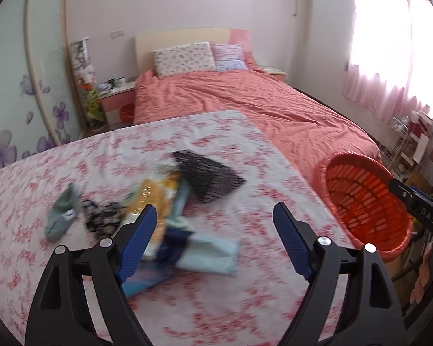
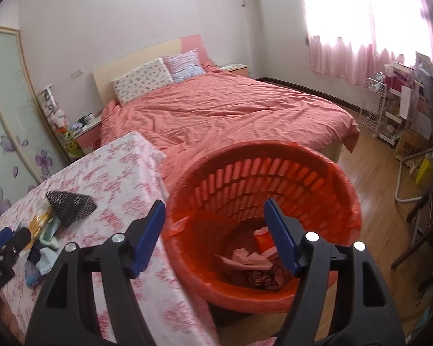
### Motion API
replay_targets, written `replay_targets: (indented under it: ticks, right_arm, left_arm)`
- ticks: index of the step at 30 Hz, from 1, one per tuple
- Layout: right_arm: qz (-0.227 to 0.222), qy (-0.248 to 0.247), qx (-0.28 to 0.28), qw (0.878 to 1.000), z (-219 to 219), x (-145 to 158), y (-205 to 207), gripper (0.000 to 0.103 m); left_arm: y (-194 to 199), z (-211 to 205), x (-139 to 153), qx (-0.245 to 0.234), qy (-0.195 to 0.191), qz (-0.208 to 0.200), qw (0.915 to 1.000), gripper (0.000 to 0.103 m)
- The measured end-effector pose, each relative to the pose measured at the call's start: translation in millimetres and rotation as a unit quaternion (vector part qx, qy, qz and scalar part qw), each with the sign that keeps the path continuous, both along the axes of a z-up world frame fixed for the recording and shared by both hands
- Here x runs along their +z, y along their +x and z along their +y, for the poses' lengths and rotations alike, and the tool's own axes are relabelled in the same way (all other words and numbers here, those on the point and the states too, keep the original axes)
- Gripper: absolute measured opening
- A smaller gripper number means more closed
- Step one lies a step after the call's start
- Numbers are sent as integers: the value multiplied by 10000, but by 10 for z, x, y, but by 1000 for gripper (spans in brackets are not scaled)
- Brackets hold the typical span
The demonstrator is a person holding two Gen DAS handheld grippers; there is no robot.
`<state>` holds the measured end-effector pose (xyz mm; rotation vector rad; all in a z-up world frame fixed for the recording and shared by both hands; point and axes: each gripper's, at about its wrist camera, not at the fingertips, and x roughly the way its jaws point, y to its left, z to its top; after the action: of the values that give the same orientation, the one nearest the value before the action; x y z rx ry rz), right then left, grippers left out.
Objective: Collect trash
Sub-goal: 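Move left tool to the grey sock while right tool approaches the black mesh net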
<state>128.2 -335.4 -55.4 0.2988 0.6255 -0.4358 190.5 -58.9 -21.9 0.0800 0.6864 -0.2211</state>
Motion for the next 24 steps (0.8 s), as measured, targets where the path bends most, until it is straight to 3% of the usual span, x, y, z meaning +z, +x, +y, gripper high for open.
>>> replay_targets:
  ticks: [7,14,24]
  right_arm:
    - [235,-51,571,9981,563,-109,370,73]
    - [413,-135,1149,9924,1103,-232,801,74]
    - [555,-60,1856,9810,1616,-337,1487,74]
  left_arm:
    - [156,864,-83,888,-14,49,9960,82]
    - [461,1657,-325,1797,123,289,9832,82]
    - [792,1907,-608,1807,107,552,9819,82]
